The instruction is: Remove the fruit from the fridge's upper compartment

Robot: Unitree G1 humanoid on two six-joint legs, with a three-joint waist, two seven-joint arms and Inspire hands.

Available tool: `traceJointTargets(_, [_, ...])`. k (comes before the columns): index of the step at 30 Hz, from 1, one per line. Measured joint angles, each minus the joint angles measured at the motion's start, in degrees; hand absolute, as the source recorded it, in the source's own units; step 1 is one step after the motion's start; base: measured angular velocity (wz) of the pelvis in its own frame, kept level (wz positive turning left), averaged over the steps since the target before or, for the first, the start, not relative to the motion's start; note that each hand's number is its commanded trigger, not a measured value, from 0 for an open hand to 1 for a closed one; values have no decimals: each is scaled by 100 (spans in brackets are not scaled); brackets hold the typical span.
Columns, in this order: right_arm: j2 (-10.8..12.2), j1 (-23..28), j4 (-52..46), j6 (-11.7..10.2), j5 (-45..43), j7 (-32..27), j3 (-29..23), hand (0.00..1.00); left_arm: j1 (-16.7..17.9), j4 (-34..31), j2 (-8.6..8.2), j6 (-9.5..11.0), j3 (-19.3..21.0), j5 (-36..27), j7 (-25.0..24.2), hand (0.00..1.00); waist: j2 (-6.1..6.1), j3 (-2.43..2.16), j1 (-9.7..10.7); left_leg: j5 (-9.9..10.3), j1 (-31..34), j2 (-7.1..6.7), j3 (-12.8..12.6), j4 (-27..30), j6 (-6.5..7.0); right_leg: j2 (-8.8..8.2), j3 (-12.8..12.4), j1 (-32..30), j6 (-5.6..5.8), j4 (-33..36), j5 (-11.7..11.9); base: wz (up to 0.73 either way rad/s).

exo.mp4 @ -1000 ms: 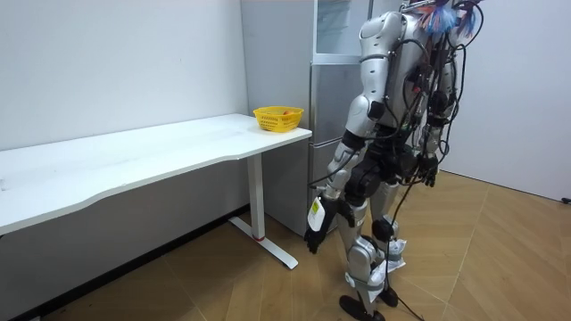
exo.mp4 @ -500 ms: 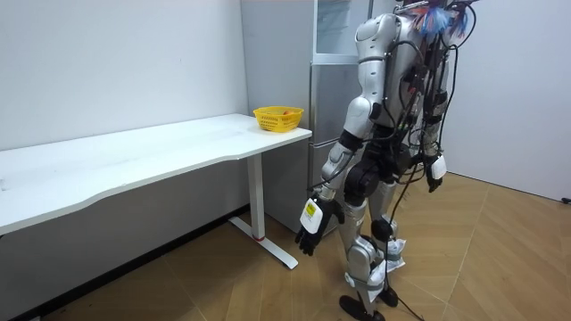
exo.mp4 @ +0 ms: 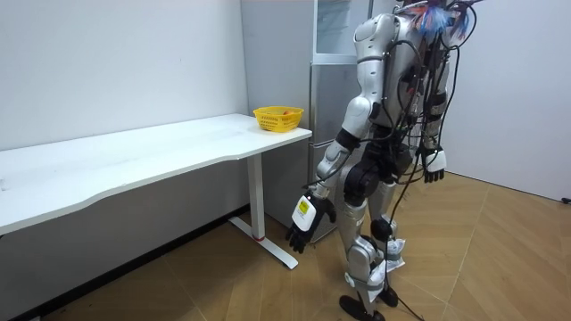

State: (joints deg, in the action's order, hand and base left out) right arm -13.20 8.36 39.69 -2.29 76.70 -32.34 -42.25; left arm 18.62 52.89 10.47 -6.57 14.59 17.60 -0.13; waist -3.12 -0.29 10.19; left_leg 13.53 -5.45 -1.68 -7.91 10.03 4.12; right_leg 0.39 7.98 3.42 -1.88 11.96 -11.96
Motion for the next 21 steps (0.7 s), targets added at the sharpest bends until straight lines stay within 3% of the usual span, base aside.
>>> traceJointTargets(7, [-97,-35,-1357,-503,232,135,-219,0,32,10,-31,264,161,8,110,0,-69,-16,39,-19,72,9,-9,-13,-13,19,-3,-40,-15,-17,12,0])
traceJointTargets(12, [-98,-66,-1803,-530,229,337,-219,0,30,2,-67,309,162,-9,112,0,-10,-8,45,-16,56,23,-143,-43,-14,30,-86,-59,-15,-5,13,-10])
traceJointTargets(21, [-135,-179,-2785,-556,223,654,-219,0,29,80,-72,436,144,4,86,0,115,-12,74,-12,46,41,-128,-80,-18,36,-71,-88,-29,79,22,0])
